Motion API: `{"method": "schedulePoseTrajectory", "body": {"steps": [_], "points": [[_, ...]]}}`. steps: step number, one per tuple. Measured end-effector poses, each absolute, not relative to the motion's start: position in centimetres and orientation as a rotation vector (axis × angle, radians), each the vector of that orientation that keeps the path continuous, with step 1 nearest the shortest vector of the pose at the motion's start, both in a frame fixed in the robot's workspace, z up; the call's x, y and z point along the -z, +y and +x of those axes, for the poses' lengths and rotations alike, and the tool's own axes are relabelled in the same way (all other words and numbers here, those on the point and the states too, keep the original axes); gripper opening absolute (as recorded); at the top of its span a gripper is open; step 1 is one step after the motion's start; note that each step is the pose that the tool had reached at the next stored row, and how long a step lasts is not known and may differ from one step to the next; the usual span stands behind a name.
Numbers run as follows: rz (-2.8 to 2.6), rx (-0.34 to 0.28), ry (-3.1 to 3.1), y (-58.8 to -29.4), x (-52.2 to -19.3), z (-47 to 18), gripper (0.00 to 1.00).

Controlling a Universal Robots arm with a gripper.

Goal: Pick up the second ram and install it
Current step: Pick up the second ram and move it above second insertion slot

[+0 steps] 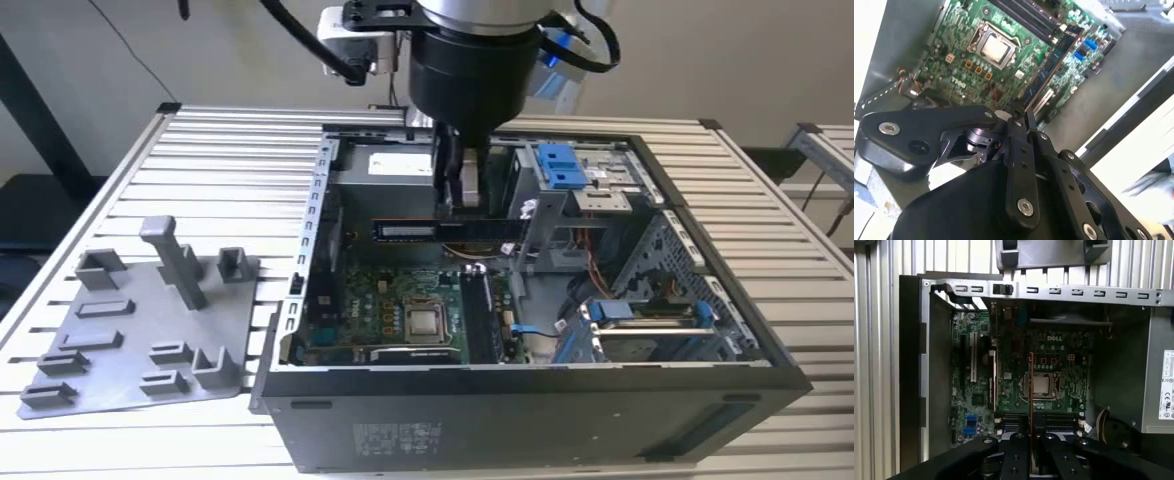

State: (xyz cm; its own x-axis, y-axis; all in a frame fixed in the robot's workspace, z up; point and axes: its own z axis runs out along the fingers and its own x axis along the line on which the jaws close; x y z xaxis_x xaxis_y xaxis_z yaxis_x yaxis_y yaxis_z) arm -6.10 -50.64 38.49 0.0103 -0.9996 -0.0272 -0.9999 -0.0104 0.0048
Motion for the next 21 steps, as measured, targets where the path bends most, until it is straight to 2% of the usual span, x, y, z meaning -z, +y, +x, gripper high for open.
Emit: {"method": "schedulePoseTrajectory", "body": {"steps": [15, 21], "points": [[-2.222, -0.035, 2.199, -50.5, -38.5, 0.1, 0.14], [-2.222, -0.036, 2.199, -50.5, -38.5, 0.8, 0.14]]}}
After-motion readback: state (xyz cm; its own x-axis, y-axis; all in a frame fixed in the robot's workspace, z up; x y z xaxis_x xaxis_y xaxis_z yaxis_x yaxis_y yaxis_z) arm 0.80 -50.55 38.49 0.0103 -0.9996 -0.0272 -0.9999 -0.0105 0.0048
